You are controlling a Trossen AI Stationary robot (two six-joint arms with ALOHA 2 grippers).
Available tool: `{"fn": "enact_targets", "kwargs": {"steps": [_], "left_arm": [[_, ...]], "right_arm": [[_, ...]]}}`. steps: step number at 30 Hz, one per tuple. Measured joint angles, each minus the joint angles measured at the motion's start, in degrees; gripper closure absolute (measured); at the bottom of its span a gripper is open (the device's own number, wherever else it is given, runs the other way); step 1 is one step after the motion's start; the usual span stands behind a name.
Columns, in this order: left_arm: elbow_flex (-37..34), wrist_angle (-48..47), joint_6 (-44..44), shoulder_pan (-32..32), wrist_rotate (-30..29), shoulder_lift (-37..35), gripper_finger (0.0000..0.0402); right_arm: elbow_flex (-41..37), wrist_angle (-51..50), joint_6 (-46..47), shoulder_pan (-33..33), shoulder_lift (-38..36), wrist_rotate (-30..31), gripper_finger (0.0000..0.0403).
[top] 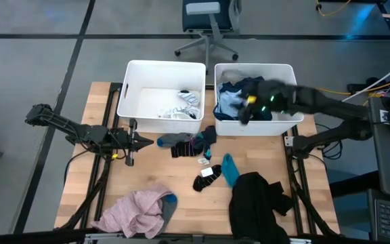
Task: Sort clothes
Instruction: Put the black stripe sock into the right white bin
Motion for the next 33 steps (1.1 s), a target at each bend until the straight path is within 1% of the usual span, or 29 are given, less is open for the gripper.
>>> {"fn": "enact_targets", "kwargs": {"steps": [5,9,12,16,18,21,25,29,33], "left_arm": [[0.00,0.02,0.23,-0.01,0.00,0.02,0.0400],[-0.01,0.02,0.32,-0.02,0.00,0.02,0.0400],[-0.01,0.02,0.32,0.00,0.00,0.02,0.0400],[-0.01,0.02,0.32,-0.01,0.00,0.02,0.0400],[0.00,0.02,0.32,0.00,0.01,0.02,0.0400],[0.01,0.06,0.10,0.00,0.00,0.11,0.0400],[0.00,0.07,0.10,-0.02,0.00,0.09,0.0400],[-0.01,0.06,0.10,-0.01,0.00,0.09,0.0400],[-0.01,-0.02,0.32,-0.01,0.00,0.13,0.0400]], "right_arm": [[-5.34,10.05,-3.87,10.36,2.40,0.12,0.0177],[-10.30,19.43,-6.60,17.87,5.77,-0.27,0.0177],[-12.57,26.30,-7.64,22.23,9.40,-3.31,0.0178],[-13.09,29.18,-8.99,26.62,15.17,-4.02,0.0178],[-13.09,29.45,-9.56,27.91,18.50,-4.07,0.0178],[-13.11,30.50,-9.42,29.12,23.67,-6.00,0.0178],[-13.11,32.59,-9.51,29.31,30.35,-6.89,0.0178],[-13.11,33.73,-9.49,29.16,35.83,-9.90,0.0178],[-13.14,34.33,-9.46,29.23,39.66,-10.17,0.0178]]}}
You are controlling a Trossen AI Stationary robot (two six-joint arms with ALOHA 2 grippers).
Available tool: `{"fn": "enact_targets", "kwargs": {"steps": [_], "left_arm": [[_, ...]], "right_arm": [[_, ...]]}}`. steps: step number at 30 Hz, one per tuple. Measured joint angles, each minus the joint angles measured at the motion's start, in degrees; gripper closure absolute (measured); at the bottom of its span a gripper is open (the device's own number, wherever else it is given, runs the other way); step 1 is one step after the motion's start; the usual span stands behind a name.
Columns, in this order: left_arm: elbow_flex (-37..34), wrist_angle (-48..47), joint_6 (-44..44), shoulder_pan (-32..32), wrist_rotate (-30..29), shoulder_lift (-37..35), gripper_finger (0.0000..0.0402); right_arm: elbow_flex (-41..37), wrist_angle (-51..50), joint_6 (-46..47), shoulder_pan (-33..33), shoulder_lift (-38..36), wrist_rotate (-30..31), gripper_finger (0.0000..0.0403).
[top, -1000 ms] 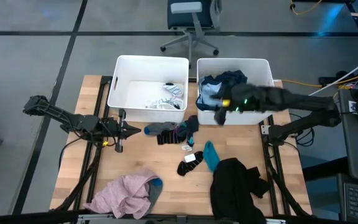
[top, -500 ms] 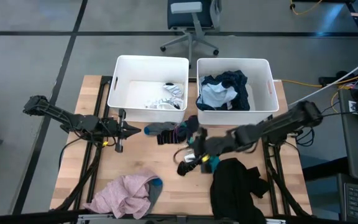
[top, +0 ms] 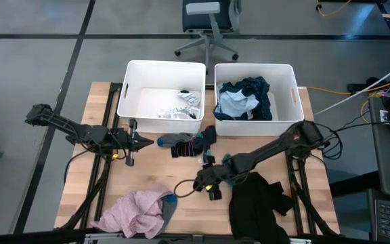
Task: Sort clothes
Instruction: Put the black stripe sock into the right white bin
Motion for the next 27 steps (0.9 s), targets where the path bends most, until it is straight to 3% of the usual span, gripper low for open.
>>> {"fn": "enact_targets", "kwargs": {"steps": [7,10,21,27], "left_arm": [[0.00,0.00,-0.05,-0.01,-0.11,0.11,0.0400],[0.00,0.04,-0.17,0.01,-0.13,0.11,0.0400],[0.00,0.07,0.07,0.00,-0.22,0.11,0.0400],[0.00,0.07,0.15,-0.01,-0.22,0.11,0.0400]], "right_arm": [[0.02,0.52,0.25,0.00,3.97,-0.93,0.0180],[0.02,0.42,1.43,0.00,5.11,-0.84,0.0200],[0.09,0.55,0.65,0.00,5.39,0.84,0.0386],[1.85,-1.21,-0.49,-0.02,4.98,2.36,0.0366]]}}
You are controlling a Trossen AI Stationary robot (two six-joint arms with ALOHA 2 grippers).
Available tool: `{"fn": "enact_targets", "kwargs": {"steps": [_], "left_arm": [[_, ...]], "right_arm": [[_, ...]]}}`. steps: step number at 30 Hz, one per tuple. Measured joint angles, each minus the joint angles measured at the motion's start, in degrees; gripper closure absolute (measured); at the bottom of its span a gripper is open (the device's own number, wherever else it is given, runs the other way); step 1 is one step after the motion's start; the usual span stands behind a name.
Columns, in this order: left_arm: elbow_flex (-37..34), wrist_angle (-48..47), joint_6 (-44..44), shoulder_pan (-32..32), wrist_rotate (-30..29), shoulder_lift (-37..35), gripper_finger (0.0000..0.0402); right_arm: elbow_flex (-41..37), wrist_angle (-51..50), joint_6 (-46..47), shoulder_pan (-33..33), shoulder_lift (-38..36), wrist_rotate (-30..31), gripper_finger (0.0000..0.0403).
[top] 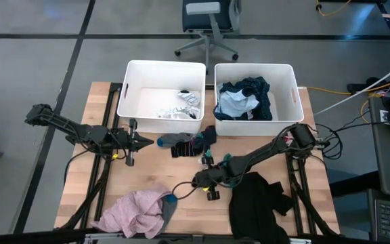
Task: Sort clothes
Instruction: Put the black stripe sock into the right white bin
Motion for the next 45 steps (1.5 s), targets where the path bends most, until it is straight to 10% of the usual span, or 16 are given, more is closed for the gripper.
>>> {"fn": "enact_targets", "kwargs": {"steps": [15,30,45], "left_arm": [[0.00,-0.40,0.65,0.00,0.03,0.26,0.0400],[0.00,-1.75,1.20,0.00,0.07,0.26,0.0400],[0.00,-2.09,1.08,0.00,0.07,0.26,0.0400]], "right_arm": [[25.17,-19.70,-13.88,-1.24,-2.60,14.37,0.0381],[43.81,-18.56,-26.88,-12.67,-2.65,22.52,0.0386],[59.42,-53.74,-14.39,-21.97,-5.10,34.07,0.0386]]}}
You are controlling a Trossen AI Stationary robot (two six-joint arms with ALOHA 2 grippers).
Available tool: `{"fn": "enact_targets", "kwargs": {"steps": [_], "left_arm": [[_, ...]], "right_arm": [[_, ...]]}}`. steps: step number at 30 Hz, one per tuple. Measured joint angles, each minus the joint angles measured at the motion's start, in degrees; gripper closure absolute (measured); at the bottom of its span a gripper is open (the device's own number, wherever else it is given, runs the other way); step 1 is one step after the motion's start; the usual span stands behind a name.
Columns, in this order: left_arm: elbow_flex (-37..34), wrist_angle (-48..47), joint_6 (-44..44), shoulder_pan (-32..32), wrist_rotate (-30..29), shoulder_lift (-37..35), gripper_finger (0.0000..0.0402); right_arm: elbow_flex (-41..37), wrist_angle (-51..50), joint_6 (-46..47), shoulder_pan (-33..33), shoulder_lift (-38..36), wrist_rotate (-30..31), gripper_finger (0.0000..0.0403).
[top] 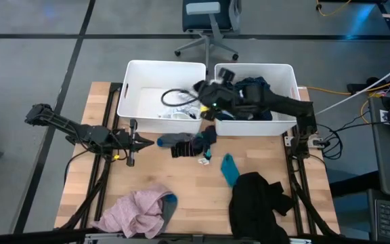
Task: Sort clothes
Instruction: Put the black stripe sock into the right white bin
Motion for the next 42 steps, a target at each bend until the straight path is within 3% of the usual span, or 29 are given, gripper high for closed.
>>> {"fn": "enact_targets", "kwargs": {"steps": [5,13,23,26,32,35,42], "left_arm": [[0.00,-0.23,-0.16,0.00,0.00,0.00,0.0400],[0.00,-0.63,0.04,0.00,0.00,0.00,0.0400],[0.00,-0.88,-0.11,0.00,0.00,0.00,0.0400],[0.00,-0.90,-0.09,0.00,0.00,-0.01,0.0400],[0.00,-0.90,0.04,0.00,0.00,0.00,0.0400],[0.00,-0.89,0.04,0.00,0.00,0.00,0.0400],[0.00,-0.88,0.04,0.00,0.00,0.00,0.0400]], "right_arm": [[-0.07,-10.86,8.24,-3.89,-0.64,1.97,0.0385],[-1.16,-14.69,13.72,-10.30,-0.80,1.60,0.0384],[-1.14,-15.40,21.56,-18.94,0.25,-7.16,0.0377],[-1.14,-16.91,23.30,-20.26,0.53,-8.28,0.0346],[-1.16,-18.06,24.00,-20.49,0.47,-8.68,0.0247],[-1.16,-18.69,24.02,-19.98,0.26,-11.88,0.0209],[-1.16,-20.72,24.98,-14.84,0.24,-14.74,0.0183]]}}
